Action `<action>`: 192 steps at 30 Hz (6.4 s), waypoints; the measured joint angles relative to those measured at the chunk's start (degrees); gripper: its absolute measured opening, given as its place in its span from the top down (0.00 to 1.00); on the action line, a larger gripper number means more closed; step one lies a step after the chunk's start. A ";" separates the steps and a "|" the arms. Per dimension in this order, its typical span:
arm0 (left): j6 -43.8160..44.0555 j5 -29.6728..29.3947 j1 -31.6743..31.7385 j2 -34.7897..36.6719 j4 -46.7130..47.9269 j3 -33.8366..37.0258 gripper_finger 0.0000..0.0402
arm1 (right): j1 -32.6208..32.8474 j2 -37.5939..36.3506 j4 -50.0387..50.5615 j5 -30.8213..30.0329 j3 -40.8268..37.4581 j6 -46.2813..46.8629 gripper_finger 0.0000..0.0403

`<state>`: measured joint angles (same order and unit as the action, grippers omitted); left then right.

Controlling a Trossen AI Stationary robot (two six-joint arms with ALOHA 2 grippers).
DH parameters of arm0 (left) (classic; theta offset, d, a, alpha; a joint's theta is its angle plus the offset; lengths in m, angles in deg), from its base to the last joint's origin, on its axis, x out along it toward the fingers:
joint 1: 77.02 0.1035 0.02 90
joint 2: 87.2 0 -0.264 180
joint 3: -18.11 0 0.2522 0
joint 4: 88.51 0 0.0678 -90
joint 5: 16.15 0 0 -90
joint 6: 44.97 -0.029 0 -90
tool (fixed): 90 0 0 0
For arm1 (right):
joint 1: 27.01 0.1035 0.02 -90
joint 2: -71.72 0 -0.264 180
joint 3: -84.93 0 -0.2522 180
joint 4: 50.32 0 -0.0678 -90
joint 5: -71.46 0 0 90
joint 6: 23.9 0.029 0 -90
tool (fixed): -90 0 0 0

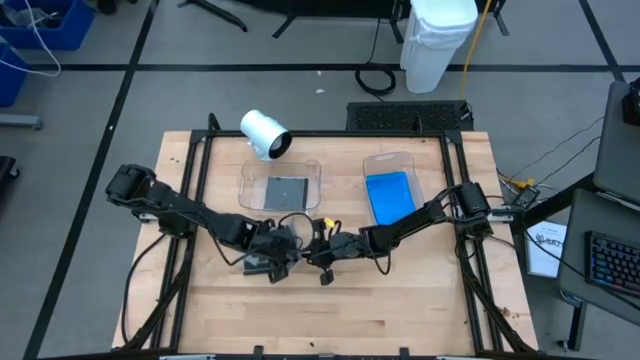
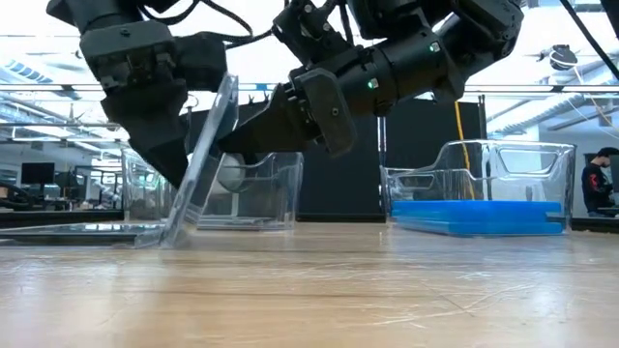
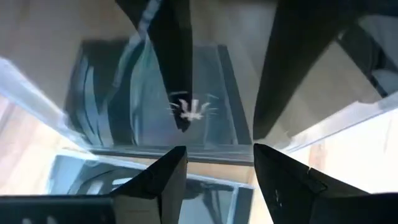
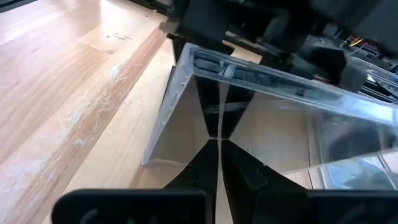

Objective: Pick & place jewel cases by type
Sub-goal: Put the bottom black cd case into the left transparent bin

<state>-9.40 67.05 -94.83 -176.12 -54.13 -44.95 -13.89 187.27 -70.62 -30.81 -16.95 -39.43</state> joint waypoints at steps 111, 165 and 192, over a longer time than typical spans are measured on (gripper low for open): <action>-95.17 -3.12 5.85 -16.56 43.13 -42.73 0.53 | -1.03 0.00 2.99 0.46 -0.09 1.29 0.96; -84.12 -5.49 5.49 -16.07 49.90 -42.70 0.53 | -3.57 0.00 -1.71 7.93 -0.09 -1.60 0.96; -90.41 -4.00 4.21 -13.33 57.95 -42.69 0.53 | -3.67 0.00 -7.96 10.48 -0.09 -8.89 0.96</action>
<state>-99.81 63.05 -90.63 -189.45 3.82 -87.64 -17.56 187.27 -78.58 -20.34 -17.04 -48.32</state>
